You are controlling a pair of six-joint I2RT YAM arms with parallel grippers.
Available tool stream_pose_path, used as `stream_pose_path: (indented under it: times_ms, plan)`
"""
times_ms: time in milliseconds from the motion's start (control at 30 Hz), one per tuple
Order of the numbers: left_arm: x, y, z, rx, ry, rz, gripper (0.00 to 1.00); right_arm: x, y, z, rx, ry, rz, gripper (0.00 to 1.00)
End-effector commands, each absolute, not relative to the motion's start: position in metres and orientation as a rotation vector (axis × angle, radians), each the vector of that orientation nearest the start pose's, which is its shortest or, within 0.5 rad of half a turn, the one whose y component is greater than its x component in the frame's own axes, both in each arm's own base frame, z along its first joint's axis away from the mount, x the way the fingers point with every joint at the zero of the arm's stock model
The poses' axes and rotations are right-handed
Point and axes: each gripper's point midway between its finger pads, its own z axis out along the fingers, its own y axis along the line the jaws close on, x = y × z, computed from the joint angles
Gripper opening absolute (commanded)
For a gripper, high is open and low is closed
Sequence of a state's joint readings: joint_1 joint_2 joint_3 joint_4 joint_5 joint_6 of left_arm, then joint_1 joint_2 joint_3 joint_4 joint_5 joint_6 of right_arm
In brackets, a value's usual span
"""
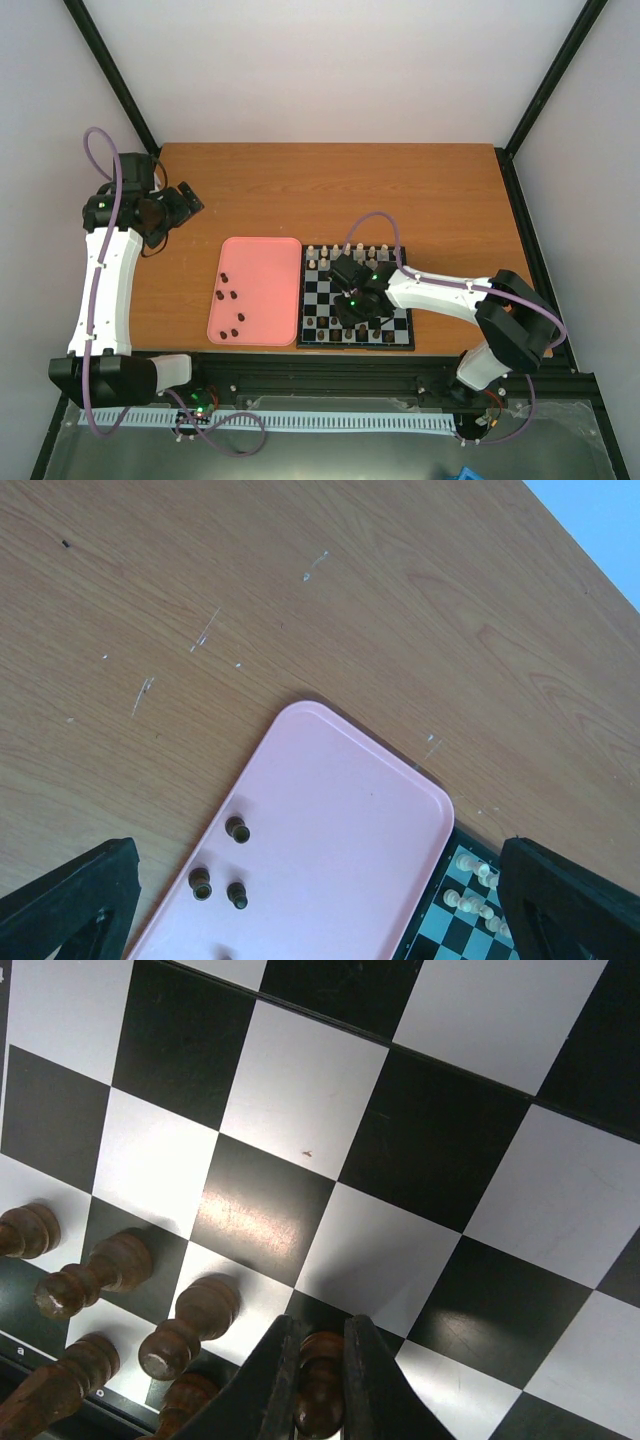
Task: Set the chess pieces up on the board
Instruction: Place the chess piece on the chessboard.
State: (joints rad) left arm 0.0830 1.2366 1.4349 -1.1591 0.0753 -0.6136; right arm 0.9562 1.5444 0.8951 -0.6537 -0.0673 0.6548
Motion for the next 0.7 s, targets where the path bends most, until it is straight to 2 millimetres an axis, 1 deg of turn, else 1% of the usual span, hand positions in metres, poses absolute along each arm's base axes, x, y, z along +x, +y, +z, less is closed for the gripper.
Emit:
stream_pose_path:
  times_ms: [0,233,333,467,667]
  plan:
    - [0.300,0.014,0.275,-0.820,2.388,-0.297,1.00,0.166,0.259,0.036,-0.478,2.956,0.347,0.06]
    - [0.300,0.014,0.277,-0.818,2.385,-0.296,1.00,0.169,0.259,0.041,-0.472,2.939,0.329,0.13]
    - [0.301,0.015,0.278,-0.818,2.381,-0.296,1.00,0.173,0.257,0.045,-0.460,2.926,0.308,0.20]
    - [0.301,0.015,0.279,-0.817,2.381,-0.296,1.00,0.179,0.256,0.056,-0.437,2.895,0.293,0.23]
    - [0.301,0.014,0.281,-0.814,2.377,-0.301,1.00,0.189,0.264,0.076,-0.455,2.841,0.314,0.36]
